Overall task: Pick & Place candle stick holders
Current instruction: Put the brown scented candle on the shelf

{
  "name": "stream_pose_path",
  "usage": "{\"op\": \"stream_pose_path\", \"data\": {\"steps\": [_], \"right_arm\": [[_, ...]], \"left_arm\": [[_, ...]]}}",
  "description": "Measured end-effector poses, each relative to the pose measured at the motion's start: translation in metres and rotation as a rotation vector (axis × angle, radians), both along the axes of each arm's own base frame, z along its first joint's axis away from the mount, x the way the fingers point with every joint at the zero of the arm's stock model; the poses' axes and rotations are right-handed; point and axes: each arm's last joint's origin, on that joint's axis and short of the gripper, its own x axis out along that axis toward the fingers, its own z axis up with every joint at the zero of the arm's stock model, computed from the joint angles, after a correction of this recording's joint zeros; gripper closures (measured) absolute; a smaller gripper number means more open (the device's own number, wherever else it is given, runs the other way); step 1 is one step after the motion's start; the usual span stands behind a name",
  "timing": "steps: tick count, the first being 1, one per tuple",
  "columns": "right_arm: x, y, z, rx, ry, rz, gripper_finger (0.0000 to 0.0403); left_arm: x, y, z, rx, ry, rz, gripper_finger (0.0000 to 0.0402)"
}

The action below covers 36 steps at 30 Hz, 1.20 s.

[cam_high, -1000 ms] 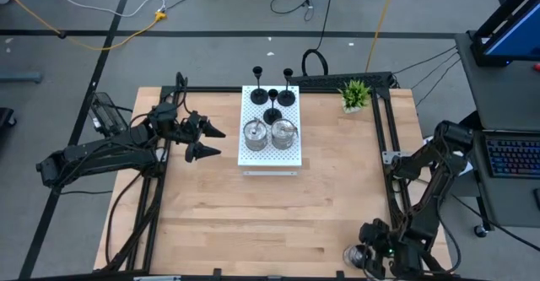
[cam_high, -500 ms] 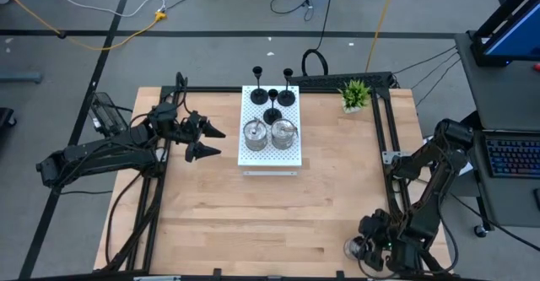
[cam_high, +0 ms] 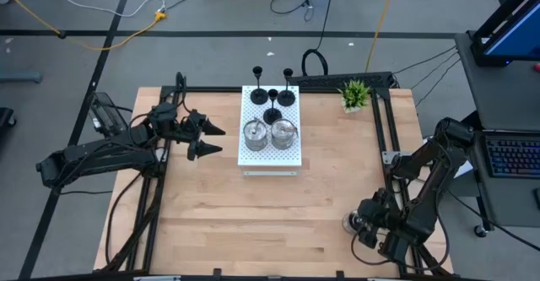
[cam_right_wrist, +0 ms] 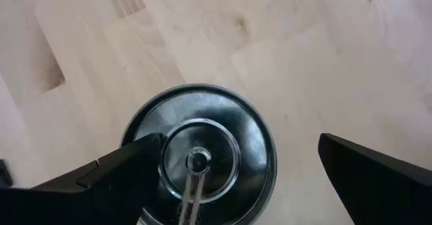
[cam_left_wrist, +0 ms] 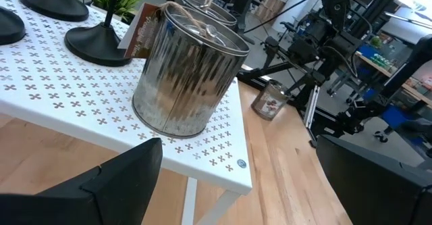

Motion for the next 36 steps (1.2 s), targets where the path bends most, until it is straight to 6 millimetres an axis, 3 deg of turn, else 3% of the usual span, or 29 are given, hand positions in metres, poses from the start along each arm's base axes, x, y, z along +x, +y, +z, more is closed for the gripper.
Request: {"op": "stream_pose_path", "data": {"steps": [12, 26, 36], "right_arm": [[0.002, 0.001, 0.0, -0.054, -0.012, 0.146, 0.0009], [0.003, 0.001, 0.002, -0.043, -0.027, 0.139, 0.0008], [-0.006, -0.017, 0.026, -0.007, -0.057, 0.139, 0.0003]], "left_arm": [[0.0, 0.0, 0.0, -0.002, 0.0, 0.0, 0.0002], [0.0, 0.0, 0.0, 0.012, -0.002, -0.002, 0.0002], [0.0, 0.0, 0.0, 0.015, -0.002, -0.003, 0.0002]]}}
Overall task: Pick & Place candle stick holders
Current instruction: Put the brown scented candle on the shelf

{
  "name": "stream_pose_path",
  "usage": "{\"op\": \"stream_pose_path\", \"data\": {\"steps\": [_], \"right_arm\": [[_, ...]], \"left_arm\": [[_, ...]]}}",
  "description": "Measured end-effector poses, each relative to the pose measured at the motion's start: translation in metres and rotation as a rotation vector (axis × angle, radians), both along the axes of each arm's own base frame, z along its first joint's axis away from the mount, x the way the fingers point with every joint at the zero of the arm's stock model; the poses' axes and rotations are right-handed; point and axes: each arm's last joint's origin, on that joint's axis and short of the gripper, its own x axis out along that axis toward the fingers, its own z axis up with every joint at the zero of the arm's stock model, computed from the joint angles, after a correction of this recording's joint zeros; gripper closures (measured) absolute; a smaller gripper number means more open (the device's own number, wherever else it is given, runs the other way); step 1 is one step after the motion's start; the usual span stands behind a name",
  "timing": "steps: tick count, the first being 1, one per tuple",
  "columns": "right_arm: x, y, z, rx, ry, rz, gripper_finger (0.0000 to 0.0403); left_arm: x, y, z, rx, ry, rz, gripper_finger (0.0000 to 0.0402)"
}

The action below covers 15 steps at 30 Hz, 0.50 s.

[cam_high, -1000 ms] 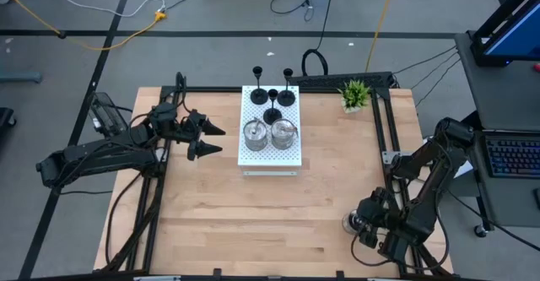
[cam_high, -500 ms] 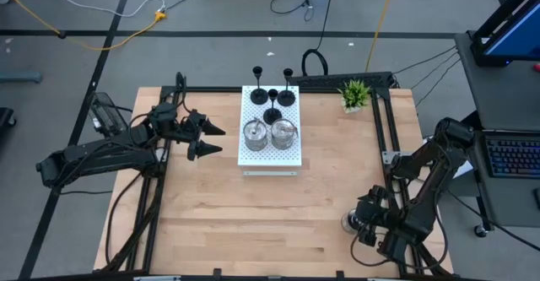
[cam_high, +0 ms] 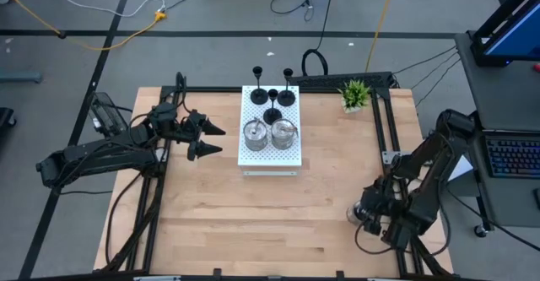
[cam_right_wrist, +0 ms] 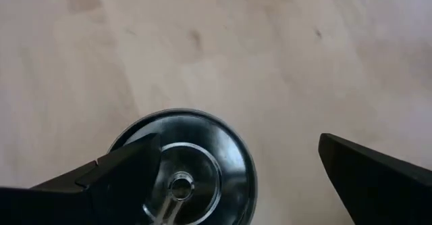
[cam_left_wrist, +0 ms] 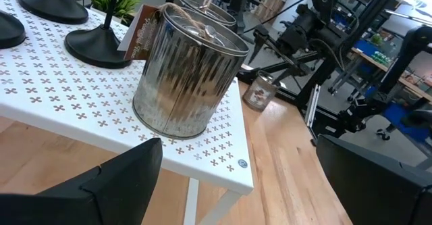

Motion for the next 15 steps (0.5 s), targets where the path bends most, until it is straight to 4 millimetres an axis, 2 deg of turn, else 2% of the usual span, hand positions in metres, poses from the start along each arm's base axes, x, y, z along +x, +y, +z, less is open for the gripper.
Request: {"op": "stream_pose_path", "data": {"steps": [6, 15], "right_arm": [[-0.005, -0.011, 0.018, 0.078, -0.068, 0.003, 0.0003], [-0.006, -0.01, 0.023, 0.193, -0.056, -0.03, 0.0003]], "left_arm": [[0.0, 0.0, 0.0, 0.001, 0.0, 0.0, 0.0002], [0.0, 0.0, 0.0, 0.003, -0.001, -0.001, 0.0002]]}}
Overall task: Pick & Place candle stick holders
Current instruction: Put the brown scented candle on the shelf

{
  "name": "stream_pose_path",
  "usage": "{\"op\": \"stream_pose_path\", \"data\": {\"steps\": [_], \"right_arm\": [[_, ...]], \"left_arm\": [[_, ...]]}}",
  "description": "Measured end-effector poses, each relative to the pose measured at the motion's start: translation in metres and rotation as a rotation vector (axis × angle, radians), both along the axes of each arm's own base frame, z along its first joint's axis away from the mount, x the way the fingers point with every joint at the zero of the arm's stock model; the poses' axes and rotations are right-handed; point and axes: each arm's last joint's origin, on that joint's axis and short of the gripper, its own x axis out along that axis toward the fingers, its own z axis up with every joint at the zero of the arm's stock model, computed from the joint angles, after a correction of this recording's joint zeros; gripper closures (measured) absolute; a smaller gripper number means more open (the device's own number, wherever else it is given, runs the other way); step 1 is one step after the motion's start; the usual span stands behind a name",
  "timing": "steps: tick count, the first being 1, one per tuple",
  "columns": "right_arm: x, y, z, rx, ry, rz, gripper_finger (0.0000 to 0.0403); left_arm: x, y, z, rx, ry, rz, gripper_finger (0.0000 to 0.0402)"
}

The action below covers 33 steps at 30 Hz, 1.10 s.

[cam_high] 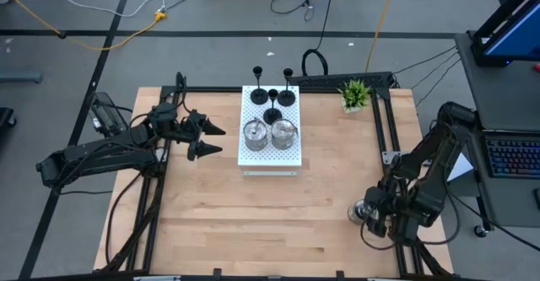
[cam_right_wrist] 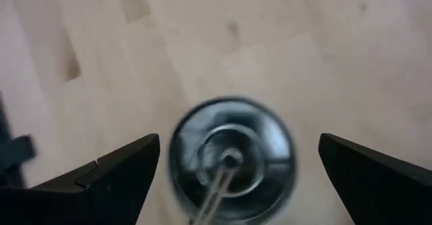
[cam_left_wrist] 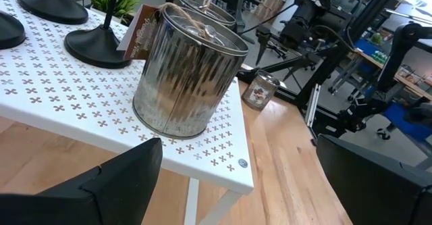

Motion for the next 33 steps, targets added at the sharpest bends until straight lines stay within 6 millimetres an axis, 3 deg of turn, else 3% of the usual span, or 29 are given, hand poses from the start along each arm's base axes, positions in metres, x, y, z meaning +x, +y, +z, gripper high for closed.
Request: {"op": "stream_pose_path", "data": {"steps": [16, 33], "right_arm": [[0.002, 0.007, 0.0, 0.086, 0.009, -0.008, 0.0003], [-0.004, -0.004, -0.04, 0.054, 0.029, -0.045, 0.0003]], "left_arm": [[0.0, 0.0, 0.0, 0.002, 0.0, 0.0, 0.0002], [0.0, 0.001, 0.0, 0.007, 0.003, 0.03, 0.0002]]}}
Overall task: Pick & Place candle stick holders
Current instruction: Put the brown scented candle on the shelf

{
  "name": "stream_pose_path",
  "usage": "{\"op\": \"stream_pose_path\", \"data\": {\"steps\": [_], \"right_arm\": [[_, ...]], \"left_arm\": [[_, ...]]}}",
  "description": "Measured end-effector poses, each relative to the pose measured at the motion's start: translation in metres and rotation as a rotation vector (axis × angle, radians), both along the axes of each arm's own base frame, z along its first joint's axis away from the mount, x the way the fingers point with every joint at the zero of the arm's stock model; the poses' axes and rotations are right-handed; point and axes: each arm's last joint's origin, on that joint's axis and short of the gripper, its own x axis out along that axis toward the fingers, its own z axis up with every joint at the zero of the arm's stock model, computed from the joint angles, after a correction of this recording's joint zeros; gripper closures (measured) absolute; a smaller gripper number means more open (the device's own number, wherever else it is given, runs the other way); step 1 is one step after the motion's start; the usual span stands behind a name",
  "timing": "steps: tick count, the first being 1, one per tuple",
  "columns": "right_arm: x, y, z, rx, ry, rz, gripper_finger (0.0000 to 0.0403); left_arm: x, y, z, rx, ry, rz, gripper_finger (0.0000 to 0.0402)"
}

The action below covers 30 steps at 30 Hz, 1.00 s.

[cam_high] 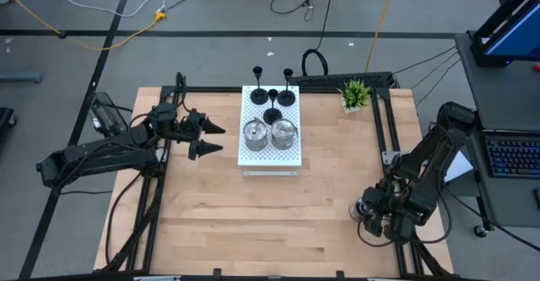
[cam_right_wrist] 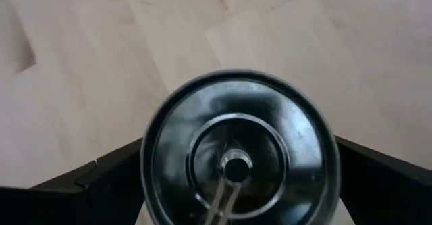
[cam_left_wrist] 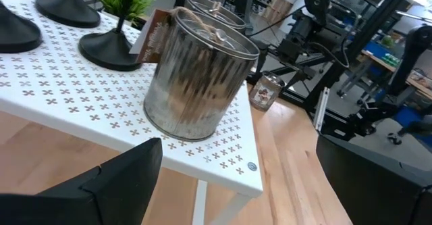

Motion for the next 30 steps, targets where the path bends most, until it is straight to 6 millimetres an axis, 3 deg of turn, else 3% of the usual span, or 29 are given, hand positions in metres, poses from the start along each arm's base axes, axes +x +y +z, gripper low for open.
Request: {"op": "stream_pose_path", "data": {"steps": [16, 30], "right_arm": [[-0.002, -0.004, -0.007, -0.015, 0.011, -0.029, 0.0003], [0.01, -0.01, -0.007, -0.053, 0.019, 0.032, 0.0003]], "left_arm": [[0.0, 0.0, 0.0, 0.002, 0.001, 0.013, 0.0002], [0.0, 0.0, 0.0, -0.005, 0.002, 0.014, 0.0002]]}}
